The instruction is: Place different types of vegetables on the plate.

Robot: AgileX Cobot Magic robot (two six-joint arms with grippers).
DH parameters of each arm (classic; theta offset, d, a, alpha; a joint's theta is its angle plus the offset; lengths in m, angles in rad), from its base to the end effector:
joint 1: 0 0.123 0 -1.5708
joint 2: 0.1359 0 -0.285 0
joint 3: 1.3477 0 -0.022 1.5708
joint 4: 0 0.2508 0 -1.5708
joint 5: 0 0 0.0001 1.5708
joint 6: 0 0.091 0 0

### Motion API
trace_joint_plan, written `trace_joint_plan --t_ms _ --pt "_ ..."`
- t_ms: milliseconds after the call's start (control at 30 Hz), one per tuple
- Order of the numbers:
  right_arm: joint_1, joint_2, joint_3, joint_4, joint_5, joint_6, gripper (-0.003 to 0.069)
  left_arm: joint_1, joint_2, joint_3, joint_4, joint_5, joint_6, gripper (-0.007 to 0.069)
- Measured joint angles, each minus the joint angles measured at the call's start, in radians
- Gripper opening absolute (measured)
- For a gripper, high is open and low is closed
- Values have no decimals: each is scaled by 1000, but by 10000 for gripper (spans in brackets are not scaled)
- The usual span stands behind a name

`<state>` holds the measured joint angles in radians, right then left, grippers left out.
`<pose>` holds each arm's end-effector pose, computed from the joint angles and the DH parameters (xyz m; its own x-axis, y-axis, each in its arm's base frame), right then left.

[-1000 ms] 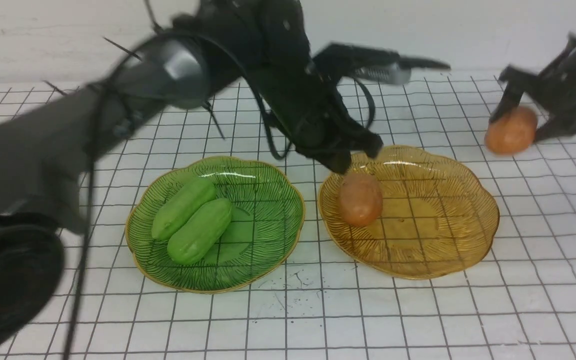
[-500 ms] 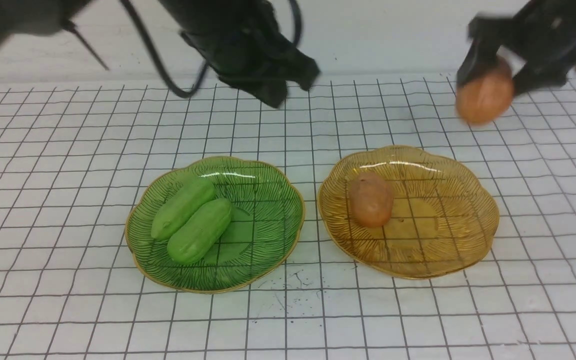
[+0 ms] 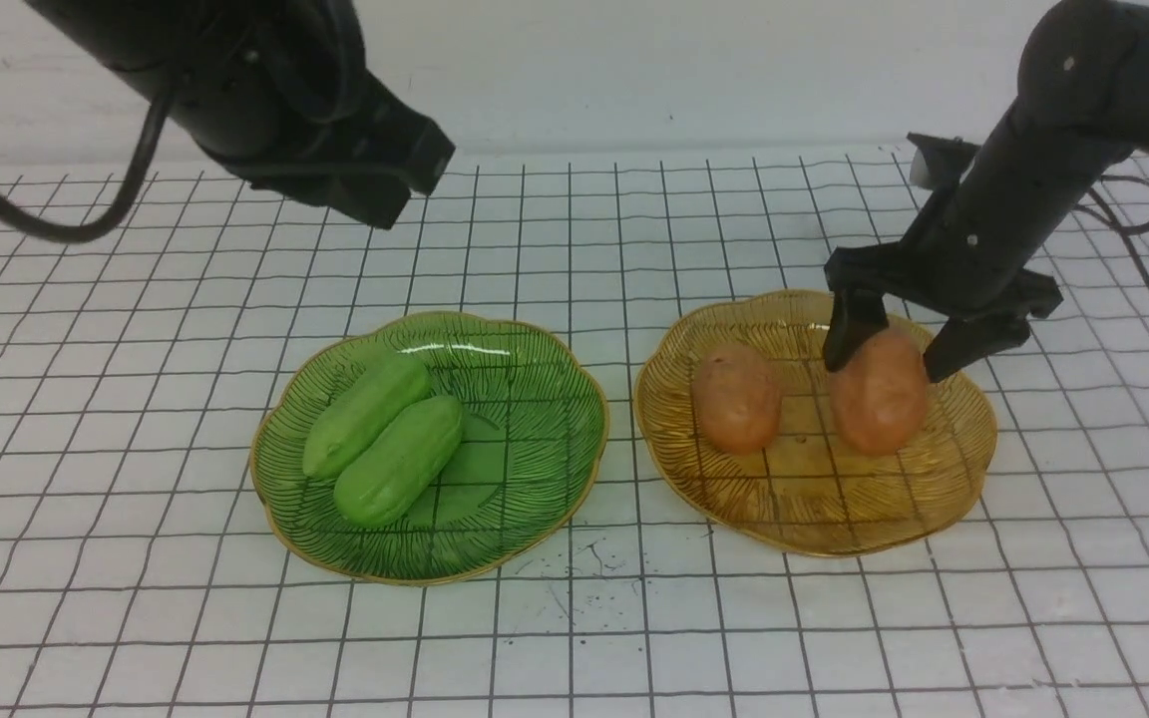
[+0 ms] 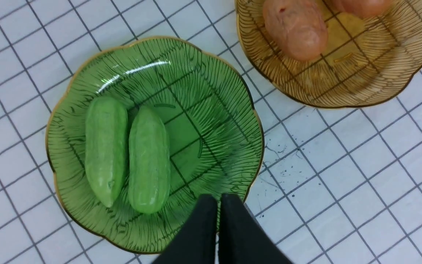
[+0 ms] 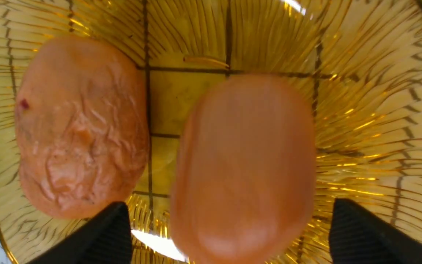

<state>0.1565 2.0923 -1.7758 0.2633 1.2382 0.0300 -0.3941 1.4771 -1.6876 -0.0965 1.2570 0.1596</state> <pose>0.4246 0.0897 0.2254 -0.9955 -0.0418 -0.0845 -0.0622 0.9646 0.2561 0.2714 -0.1219 0.4282 -0.6932 0.4278 -0.5801 0.5251 0.8510 0.0001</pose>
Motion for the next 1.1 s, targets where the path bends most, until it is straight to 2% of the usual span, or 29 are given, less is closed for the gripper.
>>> trace_joint_plan --t_ms 133,267,333,467,500,600,767,967,1000,1033,1100 --pt "0 -6 -2 -13 -2 -7 682 0 -37 0 0 0 0 -8" --pt "0 -67 -2 -19 -2 -23 588 0 -79 6 3 0 -7 -8" --pt "0 -115 -2 -22 -2 -30 493 0 -101 17 6 1 -8 -8" --pt "0 -324 -2 -21 0 -51 155 0 -179 76 32 1 -29 -8" --pt "0 -357 -2 -20 2 -54 99 0 -195 90 40 1 -36 -8" --pt "2 -502 1 -21 8 -67 13 0 -246 131 62 1 -46 -8" --pt "4 -733 71 -22 -48 -95 -12 0 -330 204 86 3 -70 -8" --pt "4 -1046 323 -37 -315 -115 -15 0 -439 301 103 -38 -92 -8" --pt "4 -1046 323 -37 -315 -115 -15 0 -443 305 103 -42 -93 -8" --pt "4 -1170 482 -52 -462 -121 -15 0 -468 332 107 -64 -97 -8" --pt "4 -1285 627 -57 -572 -128 -15 0 -511 381 109 -104 -110 -8"
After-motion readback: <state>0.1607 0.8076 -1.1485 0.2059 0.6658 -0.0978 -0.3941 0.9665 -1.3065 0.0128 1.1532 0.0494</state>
